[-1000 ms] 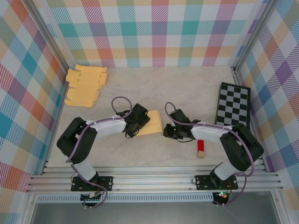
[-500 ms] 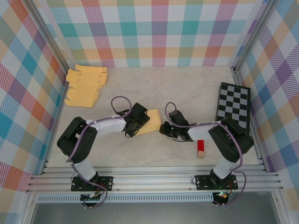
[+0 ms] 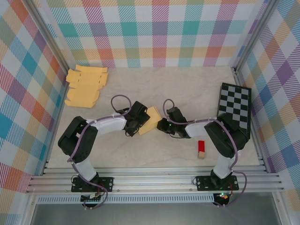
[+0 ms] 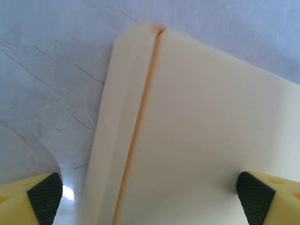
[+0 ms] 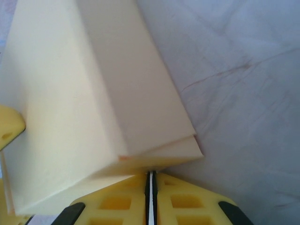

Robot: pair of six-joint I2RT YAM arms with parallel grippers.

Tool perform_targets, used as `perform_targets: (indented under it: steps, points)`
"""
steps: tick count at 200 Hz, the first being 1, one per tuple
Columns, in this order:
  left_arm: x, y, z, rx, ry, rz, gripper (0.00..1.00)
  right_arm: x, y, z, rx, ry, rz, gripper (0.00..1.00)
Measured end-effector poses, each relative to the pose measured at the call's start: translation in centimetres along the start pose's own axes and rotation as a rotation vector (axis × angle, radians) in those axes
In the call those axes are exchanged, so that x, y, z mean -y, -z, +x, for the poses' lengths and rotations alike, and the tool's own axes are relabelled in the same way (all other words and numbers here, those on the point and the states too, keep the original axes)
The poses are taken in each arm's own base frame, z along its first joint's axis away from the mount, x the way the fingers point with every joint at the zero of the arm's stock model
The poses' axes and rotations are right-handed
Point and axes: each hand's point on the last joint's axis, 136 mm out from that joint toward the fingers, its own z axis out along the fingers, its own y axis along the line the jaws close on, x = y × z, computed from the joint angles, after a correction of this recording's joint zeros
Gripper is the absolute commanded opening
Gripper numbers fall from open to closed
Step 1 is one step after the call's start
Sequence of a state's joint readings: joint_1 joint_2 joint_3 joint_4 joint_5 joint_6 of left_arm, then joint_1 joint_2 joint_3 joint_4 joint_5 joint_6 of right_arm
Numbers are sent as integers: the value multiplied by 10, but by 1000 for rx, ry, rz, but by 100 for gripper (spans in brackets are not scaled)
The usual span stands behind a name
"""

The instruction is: Fold the paper box

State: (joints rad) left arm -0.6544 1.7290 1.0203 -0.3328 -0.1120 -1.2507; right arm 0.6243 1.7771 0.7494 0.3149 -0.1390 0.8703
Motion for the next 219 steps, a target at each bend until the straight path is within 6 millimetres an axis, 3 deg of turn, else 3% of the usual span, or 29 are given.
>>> perform_targets:
  steps: [49, 81, 101, 133, 169, 219]
  points:
    - [-19, 27, -3, -72, -119, -82, 99, 35, 25, -35, 22, 0, 107, 15]
    - [-4, 49, -31, -48, -160, -33, 100, 22, 40, -35, -4, 64, 102, 16]
    - [8, 54, -54, -79, -262, 43, 99, 14, 46, -23, -73, 69, 87, 16]
    - [25, 36, -97, -55, -386, 125, 98, 0, 47, -5, -148, 30, 29, 16]
    - [26, 4, -85, -121, -483, 158, 97, -12, 36, 17, -214, -15, -5, 16]
    - [18, -16, -55, -161, -473, 194, 96, -29, 17, 52, -278, -55, -37, 16]
